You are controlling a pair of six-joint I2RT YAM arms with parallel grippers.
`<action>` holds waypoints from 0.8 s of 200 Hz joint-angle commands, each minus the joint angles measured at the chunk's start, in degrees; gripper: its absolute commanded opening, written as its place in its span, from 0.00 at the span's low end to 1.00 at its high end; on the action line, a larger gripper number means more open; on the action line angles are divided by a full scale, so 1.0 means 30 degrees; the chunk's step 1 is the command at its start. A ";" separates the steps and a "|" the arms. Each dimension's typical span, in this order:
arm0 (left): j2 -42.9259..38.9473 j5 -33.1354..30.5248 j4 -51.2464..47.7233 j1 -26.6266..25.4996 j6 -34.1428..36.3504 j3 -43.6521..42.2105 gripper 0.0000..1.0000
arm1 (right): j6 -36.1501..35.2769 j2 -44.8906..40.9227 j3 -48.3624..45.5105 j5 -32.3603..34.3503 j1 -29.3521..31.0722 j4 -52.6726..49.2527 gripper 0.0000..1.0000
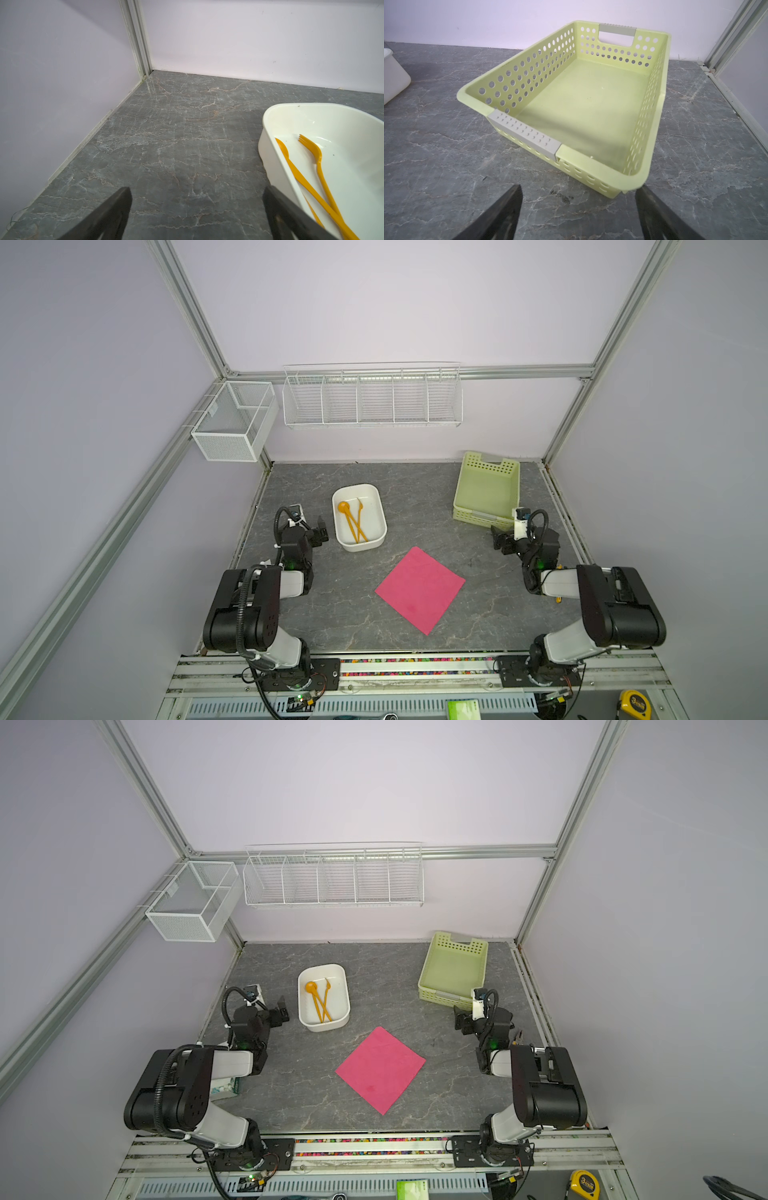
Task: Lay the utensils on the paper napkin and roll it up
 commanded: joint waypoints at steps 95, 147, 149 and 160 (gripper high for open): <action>0.0180 0.0236 0.0429 0.0070 0.0069 0.0007 0.99 | -0.0531 -0.0123 -0.0179 -0.0454 -0.0057 0.0715 0.88; -0.0329 -0.0119 0.0294 0.0043 -0.0009 -0.0096 0.99 | -0.0556 -0.0728 -0.0012 0.0805 0.0304 -0.0061 0.88; -0.0415 -0.0189 0.0252 0.0047 -0.0010 -0.0121 0.99 | -0.0607 -0.0825 -0.0022 0.0820 0.0350 -0.0167 0.88; -0.1216 -0.0527 -0.0408 0.0056 -0.0120 -0.0113 0.99 | -0.0751 -0.1411 -0.0225 0.1237 0.0579 -0.0388 0.88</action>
